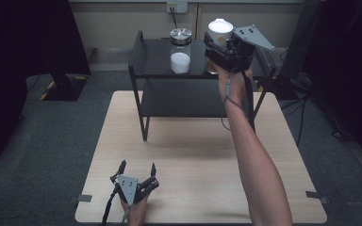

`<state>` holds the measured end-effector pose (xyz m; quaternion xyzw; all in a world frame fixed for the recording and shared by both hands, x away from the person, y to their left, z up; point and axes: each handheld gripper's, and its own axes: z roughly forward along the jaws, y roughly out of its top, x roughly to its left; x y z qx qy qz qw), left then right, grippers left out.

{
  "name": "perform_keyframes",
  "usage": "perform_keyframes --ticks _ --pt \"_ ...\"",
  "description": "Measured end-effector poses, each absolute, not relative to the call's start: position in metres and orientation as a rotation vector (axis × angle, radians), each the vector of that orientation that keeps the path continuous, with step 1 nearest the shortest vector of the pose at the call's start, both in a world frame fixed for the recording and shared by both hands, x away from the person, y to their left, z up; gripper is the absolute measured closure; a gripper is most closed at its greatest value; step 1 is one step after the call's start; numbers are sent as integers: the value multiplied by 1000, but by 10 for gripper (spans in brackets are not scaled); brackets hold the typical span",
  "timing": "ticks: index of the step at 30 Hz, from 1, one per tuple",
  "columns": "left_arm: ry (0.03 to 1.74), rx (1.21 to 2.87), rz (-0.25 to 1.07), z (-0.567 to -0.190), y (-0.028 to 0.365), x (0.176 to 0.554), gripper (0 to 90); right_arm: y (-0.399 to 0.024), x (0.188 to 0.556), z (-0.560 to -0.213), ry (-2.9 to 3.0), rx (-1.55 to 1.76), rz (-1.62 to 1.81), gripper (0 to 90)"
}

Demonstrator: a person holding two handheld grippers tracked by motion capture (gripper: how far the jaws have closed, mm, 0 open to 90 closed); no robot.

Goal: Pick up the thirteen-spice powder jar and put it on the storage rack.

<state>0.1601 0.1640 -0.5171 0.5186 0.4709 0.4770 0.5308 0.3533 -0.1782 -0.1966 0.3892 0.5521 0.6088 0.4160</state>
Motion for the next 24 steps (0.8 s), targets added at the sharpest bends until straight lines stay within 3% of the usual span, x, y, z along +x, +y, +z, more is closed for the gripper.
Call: perform_keyframes --ticks 3,24 --pt "1123 1237 1138 -517 164 160 0 -176 355 -197 1405 994 1508 4" --pt "1124 1237 1138 -517 164 160 0 -192 328 -198 1371 975 1519 0"
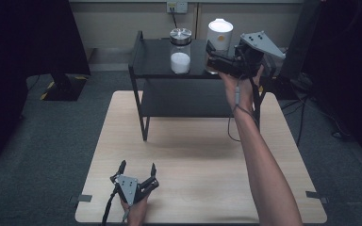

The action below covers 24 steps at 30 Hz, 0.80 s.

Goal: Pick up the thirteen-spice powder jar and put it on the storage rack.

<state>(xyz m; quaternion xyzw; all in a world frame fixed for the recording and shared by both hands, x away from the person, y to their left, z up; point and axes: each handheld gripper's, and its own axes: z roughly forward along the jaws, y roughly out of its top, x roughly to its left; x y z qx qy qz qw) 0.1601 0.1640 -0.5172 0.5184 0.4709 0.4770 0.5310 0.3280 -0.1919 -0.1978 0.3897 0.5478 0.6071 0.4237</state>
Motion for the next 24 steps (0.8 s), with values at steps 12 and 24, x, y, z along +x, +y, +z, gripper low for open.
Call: perform_keyframes --ticks 12,24 --pt "1125 1236 1140 -517 164 160 0 -199 304 -201 1360 960 1532 0" --pt "1125 1236 1140 -517 164 160 1 -199 271 -217 1366 939 1537 0"
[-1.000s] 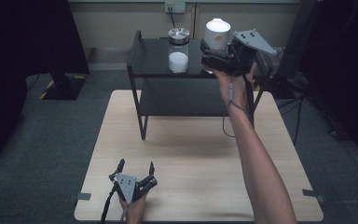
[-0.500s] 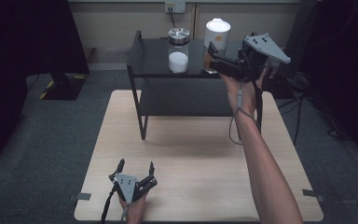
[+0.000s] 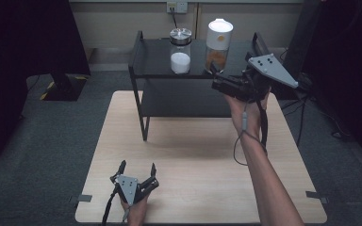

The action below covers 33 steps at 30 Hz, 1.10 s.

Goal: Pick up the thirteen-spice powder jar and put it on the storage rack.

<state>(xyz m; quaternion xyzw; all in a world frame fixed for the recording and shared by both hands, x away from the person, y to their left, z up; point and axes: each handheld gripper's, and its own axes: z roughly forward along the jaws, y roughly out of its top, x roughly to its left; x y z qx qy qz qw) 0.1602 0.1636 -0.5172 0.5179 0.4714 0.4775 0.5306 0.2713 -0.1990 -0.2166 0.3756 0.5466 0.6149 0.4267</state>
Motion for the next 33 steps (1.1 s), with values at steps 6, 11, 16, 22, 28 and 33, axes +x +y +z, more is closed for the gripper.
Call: perform_keyframes --ticks 6,11,16,22,28,33 --pt "1125 1236 1140 -517 164 160 1 -203 262 -224 1363 937 1553 0" --pt "1125 1234 1139 -517 163 160 1 -209 252 -235 1357 931 1563 0" --pt "1126 1236 1140 -517 164 160 1 -217 244 -243 1349 927 1561 0" --pt "1126 1236 1141 -517 163 160 0 -227 233 -255 1358 913 1572 0" --pt "1126 1236 1141 -517 163 160 1 -237 222 -269 1379 909 1576 0" --pt "1126 1236 1141 -517 163 160 0 -241 212 -286 1369 916 1571 0"
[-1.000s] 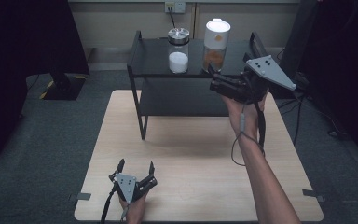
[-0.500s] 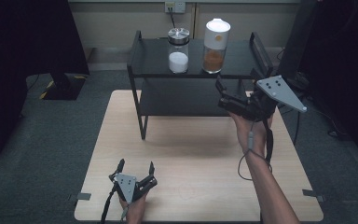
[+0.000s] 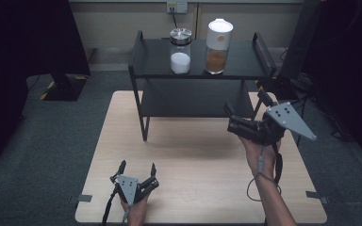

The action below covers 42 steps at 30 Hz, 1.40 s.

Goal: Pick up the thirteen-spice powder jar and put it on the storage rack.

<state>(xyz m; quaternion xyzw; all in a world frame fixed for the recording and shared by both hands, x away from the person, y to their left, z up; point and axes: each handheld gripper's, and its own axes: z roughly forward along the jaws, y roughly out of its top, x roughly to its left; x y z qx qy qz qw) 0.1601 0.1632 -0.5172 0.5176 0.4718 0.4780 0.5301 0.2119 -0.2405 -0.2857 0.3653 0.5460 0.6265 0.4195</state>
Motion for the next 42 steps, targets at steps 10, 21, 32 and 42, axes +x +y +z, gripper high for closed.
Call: perform_keyframes --ticks 10,21,32,42 --pt "1127 1235 1141 -517 163 160 0 -245 192 -328 1331 942 1564 0" --pt "1127 1235 1141 -517 163 160 0 -247 160 -434 1321 975 1470 0" --pt "1127 1234 1142 -517 163 160 0 -241 139 -498 1326 1051 1339 0" --pt "1127 1234 1142 -517 163 160 0 -244 138 -515 1318 1081 1342 0"
